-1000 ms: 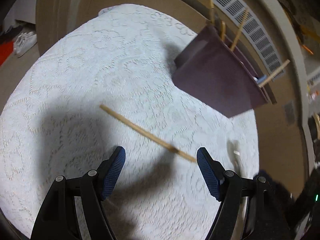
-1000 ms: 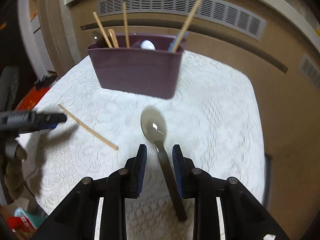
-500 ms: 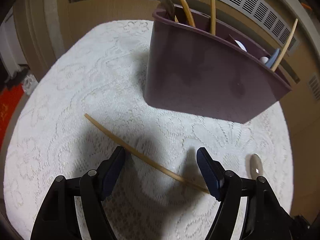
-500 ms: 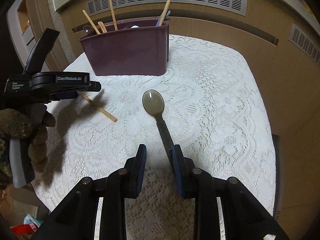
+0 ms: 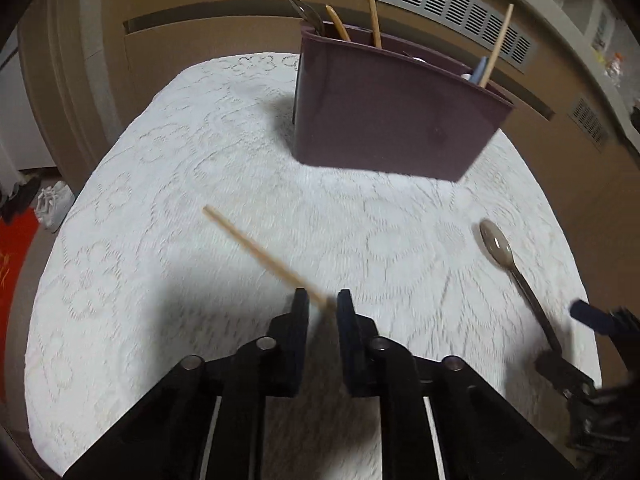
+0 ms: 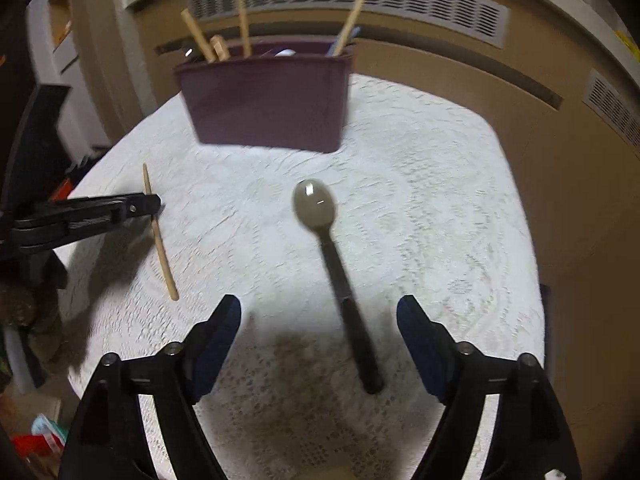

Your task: Organize utensils

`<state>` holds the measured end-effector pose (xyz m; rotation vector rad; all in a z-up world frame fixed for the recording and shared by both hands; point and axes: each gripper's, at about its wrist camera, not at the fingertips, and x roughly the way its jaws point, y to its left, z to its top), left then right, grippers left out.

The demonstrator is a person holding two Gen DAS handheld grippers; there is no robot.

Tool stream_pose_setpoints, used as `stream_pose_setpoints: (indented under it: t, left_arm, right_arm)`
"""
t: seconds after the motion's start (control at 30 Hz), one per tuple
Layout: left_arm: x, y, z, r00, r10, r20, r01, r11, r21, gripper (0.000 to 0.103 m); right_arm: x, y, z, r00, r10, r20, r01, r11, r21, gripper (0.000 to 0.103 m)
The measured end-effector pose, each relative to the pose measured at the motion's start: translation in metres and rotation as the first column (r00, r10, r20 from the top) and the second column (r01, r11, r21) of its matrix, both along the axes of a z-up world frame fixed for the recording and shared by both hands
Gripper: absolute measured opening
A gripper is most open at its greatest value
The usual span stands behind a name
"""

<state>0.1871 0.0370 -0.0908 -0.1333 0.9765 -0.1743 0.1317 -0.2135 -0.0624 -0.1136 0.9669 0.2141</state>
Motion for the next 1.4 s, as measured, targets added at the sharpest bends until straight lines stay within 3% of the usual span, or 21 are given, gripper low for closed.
stream_pose_setpoints:
  t: [0.2, 0.27, 0.37, 0.47, 0.53, 0.6, 0.63, 0.77, 0.83, 0.87, 0.93, 1.07, 1.4]
  left_arm:
    - [-0.016, 0.017, 0.002, 0.999, 0.036, -0.038, -0.037, 0.998, -0.043, 0.010]
    - [-0.006, 0.027, -0.002, 0.990, 0.094, -0.102, -0.106, 0.986, -0.126, 0.012]
    - [0.013, 0.039, -0.009, 0.966, 0.193, -0.172, -0.225, 0.955, -0.193, 0.015]
    - [0.031, 0.039, -0.011, 0.945, 0.263, -0.193, -0.300, 0.933, -0.197, 0.024]
    - [0.044, 0.031, -0.010, 0.943, 0.276, -0.185, -0.305, 0.939, -0.157, 0.034]
    - [0.054, 0.019, -0.008, 0.952, 0.260, -0.162, -0.279, 0.954, -0.111, 0.050]
    - [0.059, 0.010, -0.008, 0.958, 0.246, -0.150, -0.259, 0.963, -0.070, 0.052]
    - [0.063, -0.015, -0.011, 0.981, 0.189, -0.051, -0.182, 0.977, 0.108, 0.051]
    - [0.058, -0.022, -0.014, 0.988, 0.153, -0.003, -0.151, 0.976, 0.155, 0.049]
    - [0.055, -0.024, -0.014, 0.991, 0.129, 0.018, -0.130, 0.979, 0.159, 0.046]
    - [0.047, -0.028, -0.014, 0.996, 0.075, 0.038, -0.081, 0.983, 0.166, 0.025]
    - [0.028, -0.038, -0.006, 0.998, -0.034, 0.051, 0.024, 0.983, 0.184, 0.010]
    - [-0.015, -0.078, -0.001, 0.976, -0.217, 0.014, 0.216, 0.974, 0.072, 0.008]
  right_arm:
    - [-0.005, 0.029, -0.002, 0.998, 0.061, 0.014, -0.060, 0.997, -0.044, 0.078]
    - [-0.007, 0.034, -0.001, 0.997, 0.067, 0.031, -0.065, 0.995, -0.069, 0.078]
    - [-0.009, 0.039, 0.000, 0.996, 0.067, 0.050, -0.061, 0.992, -0.107, 0.078]
    - [-0.012, 0.038, 0.001, 0.997, 0.058, 0.052, -0.052, 0.993, -0.105, 0.078]
    - [-0.014, 0.035, 0.002, 0.997, 0.046, 0.055, -0.040, 0.993, -0.108, 0.078]
    - [-0.016, 0.032, 0.003, 0.997, 0.038, 0.064, -0.030, 0.993, -0.117, 0.078]
    - [-0.017, 0.030, 0.004, 0.997, 0.036, 0.069, -0.027, 0.992, -0.121, 0.078]
    - [-0.014, 0.026, 0.007, 0.995, 0.020, 0.098, -0.005, 0.989, -0.148, 0.078]
    - [-0.008, 0.024, 0.010, 0.992, 0.022, 0.126, -0.001, 0.986, -0.164, 0.080]
    - [-0.002, 0.022, 0.011, 0.991, 0.030, 0.130, -0.008, 0.986, -0.164, 0.084]
    - [0.015, 0.017, 0.009, 0.993, 0.053, 0.104, -0.037, 0.988, -0.151, 0.086]
    - [0.050, 0.009, 0.001, 0.996, 0.080, 0.041, -0.074, 0.990, -0.124, 0.086]
    - [0.099, -0.001, -0.028, 0.994, 0.005, -0.113, -0.006, 1.000, -0.012, 0.086]
